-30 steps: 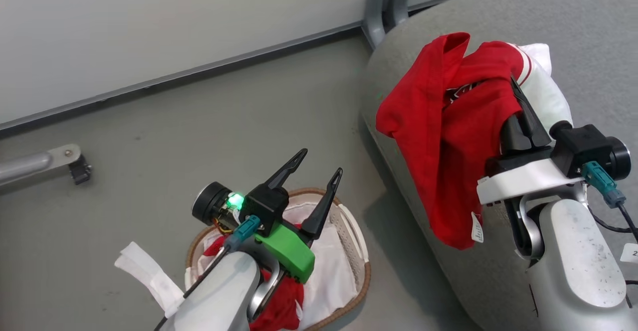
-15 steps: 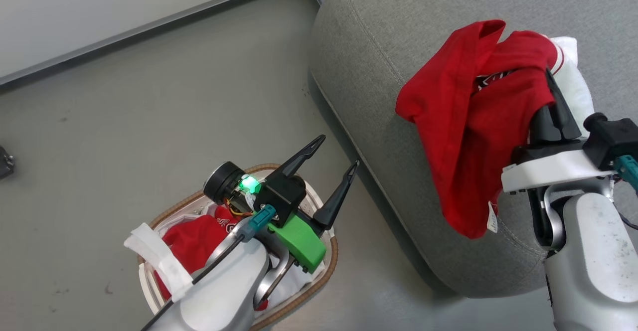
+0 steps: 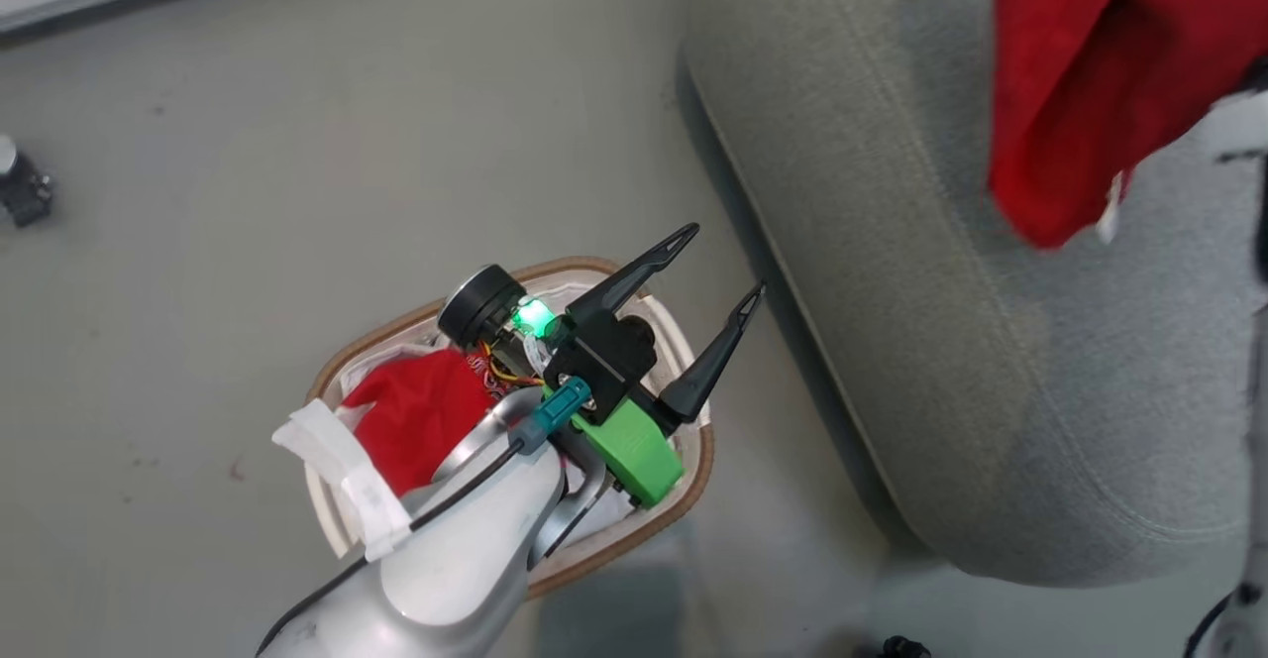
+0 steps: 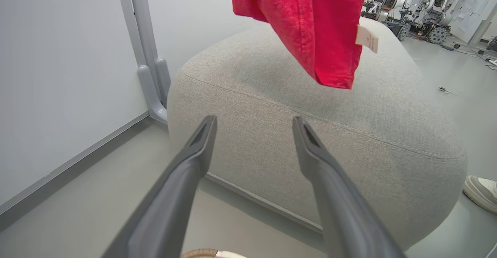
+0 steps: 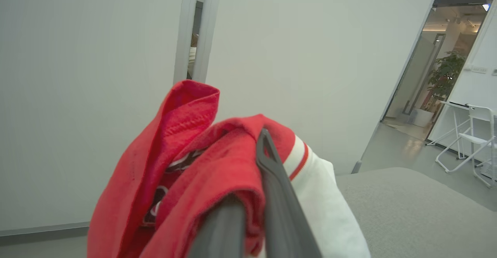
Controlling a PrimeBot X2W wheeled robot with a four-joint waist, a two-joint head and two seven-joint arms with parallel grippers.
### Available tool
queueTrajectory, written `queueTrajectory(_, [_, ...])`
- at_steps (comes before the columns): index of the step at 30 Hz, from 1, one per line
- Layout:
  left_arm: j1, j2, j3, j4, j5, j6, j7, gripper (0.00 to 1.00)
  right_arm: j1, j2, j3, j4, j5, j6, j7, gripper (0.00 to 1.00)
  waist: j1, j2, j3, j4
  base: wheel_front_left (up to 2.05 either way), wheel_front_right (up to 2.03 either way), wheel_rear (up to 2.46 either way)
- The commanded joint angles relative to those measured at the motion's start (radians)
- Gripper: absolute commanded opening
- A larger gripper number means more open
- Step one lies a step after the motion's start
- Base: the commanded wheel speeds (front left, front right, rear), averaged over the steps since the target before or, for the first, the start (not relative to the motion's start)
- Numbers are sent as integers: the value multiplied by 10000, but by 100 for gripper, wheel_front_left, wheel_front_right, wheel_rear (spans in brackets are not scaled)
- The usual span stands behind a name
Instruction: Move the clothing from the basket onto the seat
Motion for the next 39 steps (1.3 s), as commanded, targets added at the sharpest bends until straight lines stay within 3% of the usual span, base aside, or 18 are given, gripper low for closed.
queueTrajectory(1, [-248,28,23,-5,87,-33,2,100,-362,-358,-261,122,-103,-14,-47,0,-1,22,800,816,0,0,0])
queueTrajectory(8, [-547,-17,122,-137,363,-31,3,100,-1794,-1916,-1709,1371,-43,-14,178,0,-1,22,1568,1995,0,0,0])
queueTrajectory(13, [-457,-99,326,-203,484,-22,3,100,-1833,-2771,-2299,2620,-269,-14,268,0,-1,22,1837,2550,0,0,0])
queueTrajectory(19, [-281,-31,534,-273,622,-25,3,100,-1640,-2742,-1999,3751,-495,-14,76,0,-1,22,2036,2641,0,0,0])
queueTrajectory(24, [-242,-6,659,-257,677,-28,3,100,-1551,-2294,-1779,4407,-645,-14,-23,0,-1,22,2053,2463,0,0,0])
queueTrajectory(25, [-241,-6,668,-245,672,-29,3,100,-1523,-2248,-1802,4454,-661,-14,-20,8,-1,22,2043,2427,0,0,0])
queueTrajectory(27, [-229,9,688,-207,671,-30,3,100,-1447,-2095,-1884,4456,-663,-14,-33,45,-1,22,2003,2345,0,0,0])
queueTrajectory(28, [-216,24,701,-190,655,-30,3,100,-1386,-1994,-1889,4360,-668,-14,-37,93,-1,22,1969,2302,0,0,0])
queueTrajectory(29, [-204,40,711,-177,634,-31,3,100,-1308,-1925,-1892,4273,-678,-14,-38,100,-1,22,1937,2269,0,0,0])
queueTrajectory(39, [95,59,1390,-359,392,-32,3,100,389,-1153,-1476,3081,-948,-14,-44,100,-1,22,1142,1949,0,0,0])
